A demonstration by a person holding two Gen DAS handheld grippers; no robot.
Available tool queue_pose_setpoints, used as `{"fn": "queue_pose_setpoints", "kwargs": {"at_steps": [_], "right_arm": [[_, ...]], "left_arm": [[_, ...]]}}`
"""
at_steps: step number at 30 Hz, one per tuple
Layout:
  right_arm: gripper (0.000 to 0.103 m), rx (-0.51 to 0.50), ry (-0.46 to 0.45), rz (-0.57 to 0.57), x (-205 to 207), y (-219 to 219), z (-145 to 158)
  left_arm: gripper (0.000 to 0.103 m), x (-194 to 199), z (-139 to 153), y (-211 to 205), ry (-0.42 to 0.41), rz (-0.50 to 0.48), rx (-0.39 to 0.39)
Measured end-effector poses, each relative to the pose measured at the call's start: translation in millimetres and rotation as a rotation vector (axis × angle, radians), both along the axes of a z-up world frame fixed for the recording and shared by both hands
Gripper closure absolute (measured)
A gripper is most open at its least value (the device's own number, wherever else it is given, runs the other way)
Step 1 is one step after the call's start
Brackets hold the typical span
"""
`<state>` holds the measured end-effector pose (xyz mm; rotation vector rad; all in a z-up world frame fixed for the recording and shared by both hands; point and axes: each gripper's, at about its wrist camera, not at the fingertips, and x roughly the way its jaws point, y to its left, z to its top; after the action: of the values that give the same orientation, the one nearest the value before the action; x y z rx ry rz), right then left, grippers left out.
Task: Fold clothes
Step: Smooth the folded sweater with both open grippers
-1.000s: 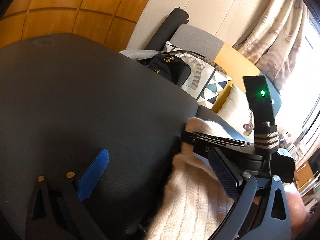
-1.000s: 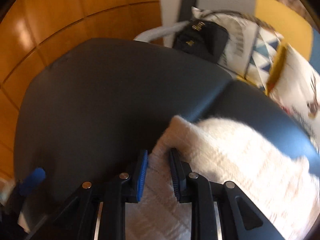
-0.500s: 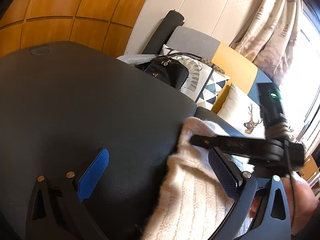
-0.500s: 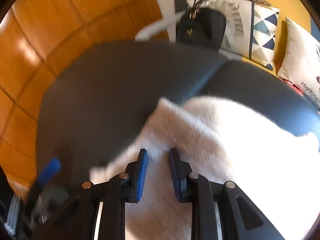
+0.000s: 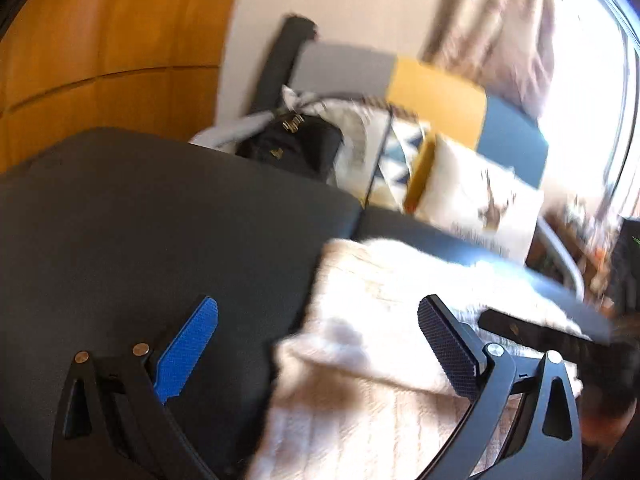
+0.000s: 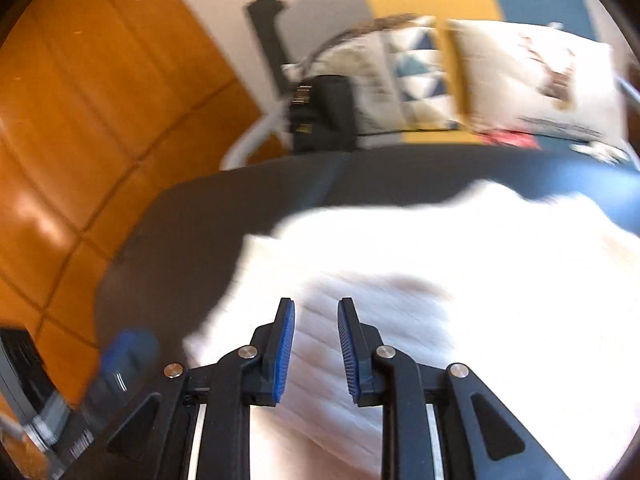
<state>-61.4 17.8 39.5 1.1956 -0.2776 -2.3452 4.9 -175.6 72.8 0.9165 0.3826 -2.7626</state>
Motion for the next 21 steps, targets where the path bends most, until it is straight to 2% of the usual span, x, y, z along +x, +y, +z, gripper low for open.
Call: {"fn": "queue_pose_setpoints", "kwargs": {"at_steps": [2, 4, 6, 7, 8, 9, 11, 13, 15, 17, 21], "right_arm": [[0.08, 0.036, 0.009, -0.04, 8, 15, -8], [0.08, 0.054, -0.024, -0.051, 6, 15, -21], [0.079, 0.056, -0.006, -0.058, 7, 13, -27], [0.079, 0.057, 0.01, -0.063, 9, 12, -30], [0.079, 0.062, 0.02, -0.063, 9, 11, -31], [0.078, 0.07, 0.025, -0.06, 8, 8, -31], [0.078, 0.074, 0.013, -0.037, -1, 3, -30], [0.078, 0.055, -0.004, -0.036, -2, 10, -22], [0.078, 0.036, 0.026, -0.079, 2, 26, -8], [0.078, 0.112, 0.037, -0.13, 9, 46, -2], [0.078, 0.224, -0.031, -0.291, 16, 104, -19]], "left_arm": [[0.001, -19, 0, 13, -0.031, -0.035, -0.057], [0.001, -40, -10, 31, -0.098, -0.066, -0.195], [0.001, -63, -35, 36, -0.243, -0.067, -0.266], [0.001, -70, -46, 32, -0.301, -0.072, -0.235], [0.0, -71, -50, 24, -0.31, -0.072, -0.178], [0.0, -71, -51, 16, -0.28, -0.041, -0.128], [0.0, -72, -55, 8, -0.286, -0.034, -0.083], [0.0, -71, -55, 9, -0.279, -0.031, -0.091], [0.0, -72, -55, 15, -0.274, -0.026, -0.121], [0.0, -72, -54, 20, -0.272, -0.023, -0.143], [0.0, -70, -55, 21, -0.266, -0.02, -0.156]]}}
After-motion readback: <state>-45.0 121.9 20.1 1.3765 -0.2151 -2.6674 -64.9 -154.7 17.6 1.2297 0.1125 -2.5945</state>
